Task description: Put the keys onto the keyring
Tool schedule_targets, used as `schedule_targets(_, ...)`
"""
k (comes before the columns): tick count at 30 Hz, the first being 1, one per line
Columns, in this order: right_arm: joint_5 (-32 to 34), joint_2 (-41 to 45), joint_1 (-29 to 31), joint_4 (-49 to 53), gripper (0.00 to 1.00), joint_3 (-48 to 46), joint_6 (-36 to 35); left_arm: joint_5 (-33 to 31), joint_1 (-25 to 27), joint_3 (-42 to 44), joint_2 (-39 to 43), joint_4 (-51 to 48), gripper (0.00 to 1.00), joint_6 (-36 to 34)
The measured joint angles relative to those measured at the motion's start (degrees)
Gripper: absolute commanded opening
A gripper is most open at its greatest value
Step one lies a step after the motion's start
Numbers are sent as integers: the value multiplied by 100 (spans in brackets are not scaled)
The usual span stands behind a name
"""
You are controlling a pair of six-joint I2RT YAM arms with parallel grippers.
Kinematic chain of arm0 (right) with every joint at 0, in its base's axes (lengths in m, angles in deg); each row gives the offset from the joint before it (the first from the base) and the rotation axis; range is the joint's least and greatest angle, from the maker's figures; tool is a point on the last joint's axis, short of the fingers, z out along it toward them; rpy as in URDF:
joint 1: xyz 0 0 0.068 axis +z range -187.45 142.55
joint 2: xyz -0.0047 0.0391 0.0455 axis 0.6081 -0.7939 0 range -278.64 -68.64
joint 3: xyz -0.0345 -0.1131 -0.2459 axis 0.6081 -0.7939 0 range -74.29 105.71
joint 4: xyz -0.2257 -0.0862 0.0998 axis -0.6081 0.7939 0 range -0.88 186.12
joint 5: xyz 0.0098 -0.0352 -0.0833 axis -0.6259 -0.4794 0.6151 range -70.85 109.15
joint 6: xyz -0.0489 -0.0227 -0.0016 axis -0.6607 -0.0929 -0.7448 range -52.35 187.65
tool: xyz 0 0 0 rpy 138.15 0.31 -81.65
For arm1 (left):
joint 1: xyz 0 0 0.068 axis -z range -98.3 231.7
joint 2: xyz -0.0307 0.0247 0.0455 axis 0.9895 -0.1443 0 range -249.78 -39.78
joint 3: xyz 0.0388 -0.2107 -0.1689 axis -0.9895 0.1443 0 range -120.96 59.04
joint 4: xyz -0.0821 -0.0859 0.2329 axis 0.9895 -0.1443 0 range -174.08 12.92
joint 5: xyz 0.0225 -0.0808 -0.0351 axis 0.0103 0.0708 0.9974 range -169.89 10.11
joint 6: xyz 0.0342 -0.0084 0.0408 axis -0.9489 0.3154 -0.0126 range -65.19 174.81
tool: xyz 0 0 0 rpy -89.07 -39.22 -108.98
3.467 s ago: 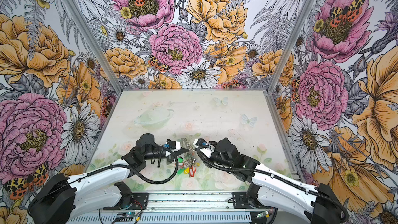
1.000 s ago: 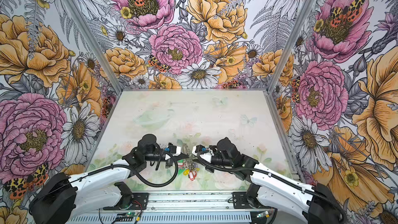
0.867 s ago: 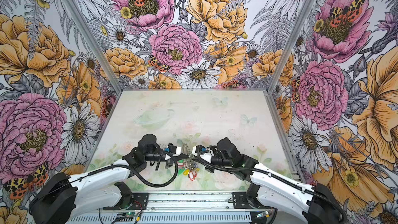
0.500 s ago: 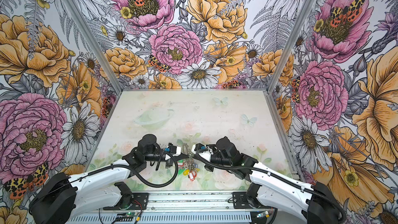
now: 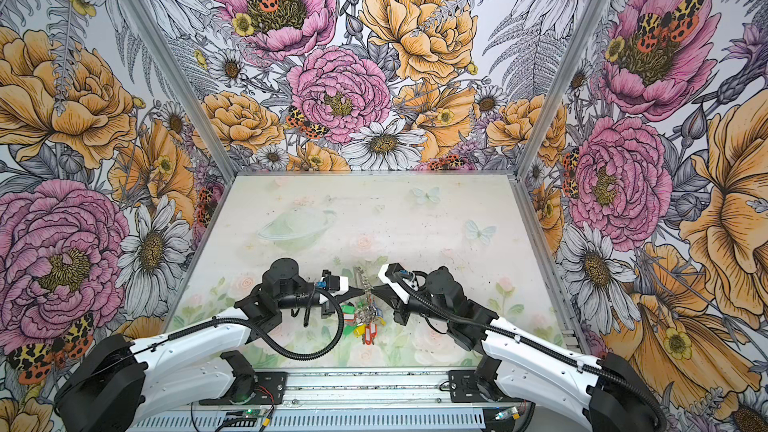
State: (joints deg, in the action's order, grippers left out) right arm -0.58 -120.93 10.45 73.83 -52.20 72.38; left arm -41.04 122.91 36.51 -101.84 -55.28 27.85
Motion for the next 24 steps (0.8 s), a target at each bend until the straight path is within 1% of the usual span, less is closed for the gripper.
schedule_targets(5, 144, -256, 2, -374, 0, -24, 190, -140, -52, 4, 0, -11, 0, 15)
schedule_targets(6, 153, -269, 2, -378, 2, -24, 184, -164, -52, 9, 0, -11, 0, 15)
schedule_targets(9, 186, -219, 2, -238, 16, -17, 50, -151, -44, 35, 11, -9, 0, 13)
schedule_targets(10, 221, -157, 2, -114, 19, -7, -35, -111, -15, 42, 15, -15, 0, 13)
schedule_targets(13, 284, 109, -15, 466, 24, 133, -271, -48, 28, 48, 15, -39, 0, -4)
schedule_targets(18, 299, 328, -37, 1241, 24, 599, -577, -7, 28, 48, 15, -98, 0, -7)
schedule_targets(24, 31, 286, -37, 1871, 20, 859, -918, 136, 28, 48, 15, -101, 0, -9)
